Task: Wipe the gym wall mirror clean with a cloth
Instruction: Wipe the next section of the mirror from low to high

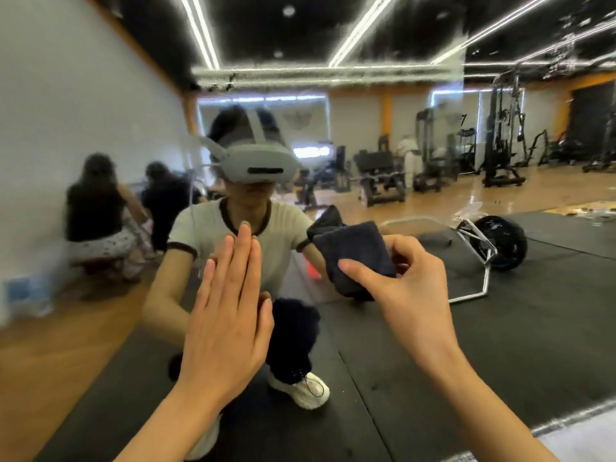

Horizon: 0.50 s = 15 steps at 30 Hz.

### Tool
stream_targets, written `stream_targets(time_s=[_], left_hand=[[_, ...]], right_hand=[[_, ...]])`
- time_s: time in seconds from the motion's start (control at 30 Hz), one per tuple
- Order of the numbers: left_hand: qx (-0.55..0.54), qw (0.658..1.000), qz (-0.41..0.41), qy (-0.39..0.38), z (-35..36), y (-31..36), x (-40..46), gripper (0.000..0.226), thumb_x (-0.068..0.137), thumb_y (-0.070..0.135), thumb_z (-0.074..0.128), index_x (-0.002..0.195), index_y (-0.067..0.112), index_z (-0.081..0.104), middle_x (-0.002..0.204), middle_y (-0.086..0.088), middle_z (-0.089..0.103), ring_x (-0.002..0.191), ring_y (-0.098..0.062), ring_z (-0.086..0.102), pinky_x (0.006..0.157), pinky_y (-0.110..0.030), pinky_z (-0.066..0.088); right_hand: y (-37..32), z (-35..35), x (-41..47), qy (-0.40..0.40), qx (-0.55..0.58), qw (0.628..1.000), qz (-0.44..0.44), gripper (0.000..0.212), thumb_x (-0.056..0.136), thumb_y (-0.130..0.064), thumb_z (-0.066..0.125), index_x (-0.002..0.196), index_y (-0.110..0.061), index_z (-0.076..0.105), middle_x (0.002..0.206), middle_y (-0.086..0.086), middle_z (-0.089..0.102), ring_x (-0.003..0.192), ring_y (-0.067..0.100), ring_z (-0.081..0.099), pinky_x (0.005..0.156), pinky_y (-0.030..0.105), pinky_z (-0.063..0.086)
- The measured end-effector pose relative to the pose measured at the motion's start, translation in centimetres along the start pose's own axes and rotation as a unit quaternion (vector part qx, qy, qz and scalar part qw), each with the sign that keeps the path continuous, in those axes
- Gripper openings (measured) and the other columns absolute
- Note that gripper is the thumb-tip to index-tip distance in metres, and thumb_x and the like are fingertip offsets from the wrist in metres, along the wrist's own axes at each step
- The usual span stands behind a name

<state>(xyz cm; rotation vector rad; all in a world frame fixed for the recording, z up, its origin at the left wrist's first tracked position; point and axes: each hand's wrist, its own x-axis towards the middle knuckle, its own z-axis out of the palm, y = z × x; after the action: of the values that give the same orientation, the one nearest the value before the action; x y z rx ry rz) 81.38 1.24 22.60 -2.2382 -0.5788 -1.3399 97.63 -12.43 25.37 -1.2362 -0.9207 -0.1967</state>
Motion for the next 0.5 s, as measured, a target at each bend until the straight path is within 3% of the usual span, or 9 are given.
stream_targets(time_s=[0.07,0.13,0.2,0.27,0.33,0.4,0.5], left_hand=[[-0.014,1.0,-0.002,-0.005,-0.1,0.1,-0.1,0.071,0.099,0.026,0.038,0.16,0.0,0.014,0.17,-0.012,0.002,0.157,-0.025,0.0,0.127,-0.034,-0.005],[-0.028,1.0,-0.007,-0.001,-0.4,0.3,-0.1,0.072,0.098,0.025,0.04,0.16,0.001,0.014,0.17,-0.011,0.001,0.157,-0.024,-0.001,0.126,-0.034,-0.005],[-0.04,0.999,-0.011,0.012,-0.7,0.7,0.1,0.073,0.097,0.023,0.043,0.16,0.0,0.013,0.17,-0.01,0.0,0.157,-0.023,-0.002,0.126,-0.034,-0.005],[-0.046,0.999,-0.012,0.027,-1.0,1.0,0.6,0.075,0.096,0.021,0.046,0.16,0.0,0.013,0.17,-0.009,-0.001,0.157,-0.022,-0.003,0.126,-0.034,-0.006],[-0.041,0.999,-0.012,0.03,-1.1,0.8,1.3,0.077,0.095,0.018,0.051,0.159,-0.001,0.014,0.17,-0.011,0.002,0.157,-0.022,-0.003,0.126,-0.034,-0.005],[-0.026,0.999,-0.007,0.03,-1.3,0.1,1.8,0.076,0.095,0.019,0.051,0.159,-0.001,0.015,0.169,-0.014,0.006,0.157,-0.024,-0.002,0.127,-0.035,-0.005],[-0.002,0.999,0.005,0.035,-1.8,-1.7,1.9,0.071,0.096,0.022,0.046,0.158,-0.001,0.019,0.169,-0.015,0.011,0.157,-0.025,0.0,0.126,-0.034,-0.005]], right_hand=[[-0.7,-0.9,0.0,0.102,0.021,0.993,-0.06,0.028,0.079,-0.015,0.084,0.087,-0.019,0.058,0.095,0.003,0.063,0.079,0.006,0.056,0.07,0.013,0.044],[-0.8,-1.2,0.4,0.188,-0.05,0.964,-0.184,0.035,0.08,-0.001,0.08,0.091,-0.016,0.051,0.102,0.004,0.053,0.089,0.011,0.051,0.078,0.015,0.042],[0.3,-0.2,1.1,0.179,-0.106,0.94,-0.272,0.038,0.074,0.011,0.077,0.099,-0.007,0.054,0.109,0.005,0.05,0.1,0.016,0.049,0.086,0.017,0.04],[1.7,1.8,1.3,0.121,-0.151,0.927,-0.322,0.04,0.072,0.008,0.078,0.105,-0.003,0.057,0.11,0.009,0.056,0.102,0.019,0.049,0.09,0.018,0.037],[2.9,3.3,0.6,0.09,-0.21,0.903,-0.363,0.036,0.079,-0.015,0.082,0.107,-0.008,0.061,0.112,0.011,0.063,0.1,0.022,0.051,0.088,0.025,0.035],[3.8,3.9,-0.4,0.107,-0.261,0.873,-0.399,0.036,0.089,-0.042,0.074,0.103,-0.008,0.07,0.114,0.009,0.067,0.107,0.024,0.053,0.095,0.032,0.037],[4.6,4.2,-0.8,0.079,-0.214,0.874,-0.429,0.029,0.094,-0.027,0.068,0.112,-0.004,0.065,0.129,0.009,0.055,0.129,0.028,0.049,0.118,0.036,0.032]])
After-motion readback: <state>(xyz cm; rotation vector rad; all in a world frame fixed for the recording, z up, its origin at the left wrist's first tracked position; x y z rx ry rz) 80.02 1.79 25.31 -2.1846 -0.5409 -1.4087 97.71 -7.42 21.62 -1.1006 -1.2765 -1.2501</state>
